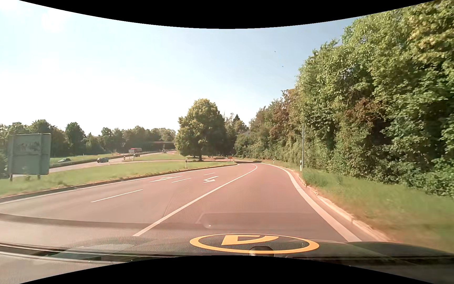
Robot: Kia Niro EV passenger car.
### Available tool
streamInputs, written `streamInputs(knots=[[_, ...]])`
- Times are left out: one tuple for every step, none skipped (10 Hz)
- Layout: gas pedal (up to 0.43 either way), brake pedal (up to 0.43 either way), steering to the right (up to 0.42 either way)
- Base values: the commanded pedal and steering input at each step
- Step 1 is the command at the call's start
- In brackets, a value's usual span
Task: Follow the waypoints while adhering to traffic rules and regulations
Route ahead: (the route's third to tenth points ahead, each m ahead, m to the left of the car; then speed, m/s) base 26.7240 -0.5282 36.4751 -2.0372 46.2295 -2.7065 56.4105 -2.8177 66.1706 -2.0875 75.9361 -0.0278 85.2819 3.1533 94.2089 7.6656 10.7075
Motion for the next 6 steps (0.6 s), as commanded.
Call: streamInputs(knots=[[0.370,0.000,0.043],[0.370,0.000,0.043],[0.370,0.000,0.043],[0.370,0.000,0.043],[0.370,0.000,0.043],[0.358,0.000,0.043]])
